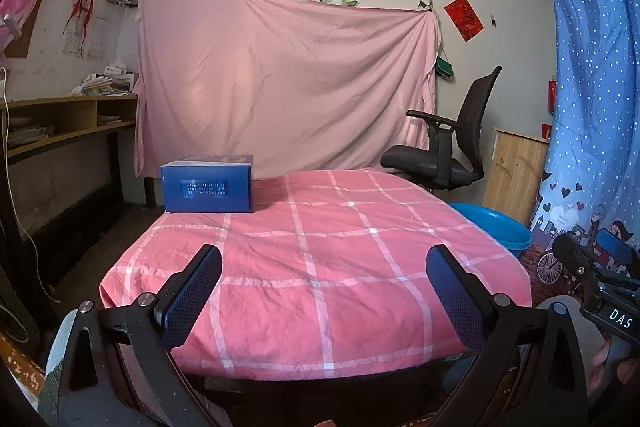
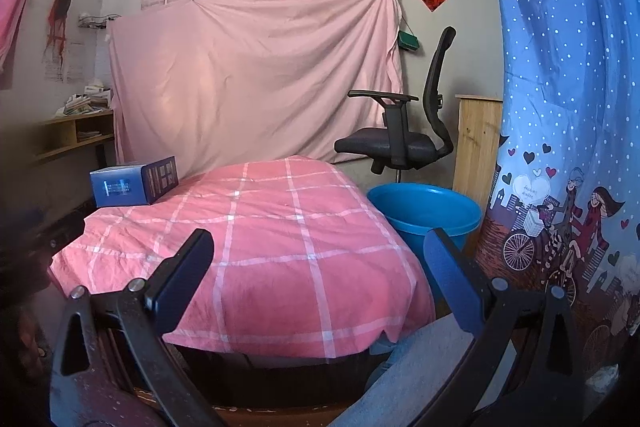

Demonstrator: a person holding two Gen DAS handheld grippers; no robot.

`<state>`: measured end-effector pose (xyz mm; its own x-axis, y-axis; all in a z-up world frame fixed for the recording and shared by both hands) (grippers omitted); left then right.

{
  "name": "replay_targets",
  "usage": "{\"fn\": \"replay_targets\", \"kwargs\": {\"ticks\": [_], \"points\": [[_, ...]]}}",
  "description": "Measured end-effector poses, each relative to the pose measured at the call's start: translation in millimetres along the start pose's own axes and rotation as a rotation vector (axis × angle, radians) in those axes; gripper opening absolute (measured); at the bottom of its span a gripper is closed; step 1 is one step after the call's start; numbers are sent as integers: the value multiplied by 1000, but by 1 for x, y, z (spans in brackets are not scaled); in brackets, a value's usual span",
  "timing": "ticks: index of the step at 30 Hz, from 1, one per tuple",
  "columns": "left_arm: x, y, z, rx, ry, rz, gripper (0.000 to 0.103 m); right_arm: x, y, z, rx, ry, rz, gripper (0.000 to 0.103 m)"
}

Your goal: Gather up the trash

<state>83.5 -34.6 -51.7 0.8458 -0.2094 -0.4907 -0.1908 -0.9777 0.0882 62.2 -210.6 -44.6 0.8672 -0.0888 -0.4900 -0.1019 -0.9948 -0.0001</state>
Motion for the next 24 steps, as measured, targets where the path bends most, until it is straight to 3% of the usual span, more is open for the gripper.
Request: {"fn": "replay_targets", "kwargs": {"ticks": [24], "points": [[1,-1,0,-2,-4,-7,100,2,5,1,10,-12,0,103]]}}
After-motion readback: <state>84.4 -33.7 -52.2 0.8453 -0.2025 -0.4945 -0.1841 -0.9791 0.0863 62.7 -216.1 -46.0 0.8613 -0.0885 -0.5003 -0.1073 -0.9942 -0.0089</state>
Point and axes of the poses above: each gripper's, at about its wrist camera, not at the fingertips, and x roughly the way its jaws point, y to its right, z to its underside, the point moved 8 cm from there along x, roughly the way its jaws point, and after that the axes turned 14 degrees about -y, right-handed, at the moved point
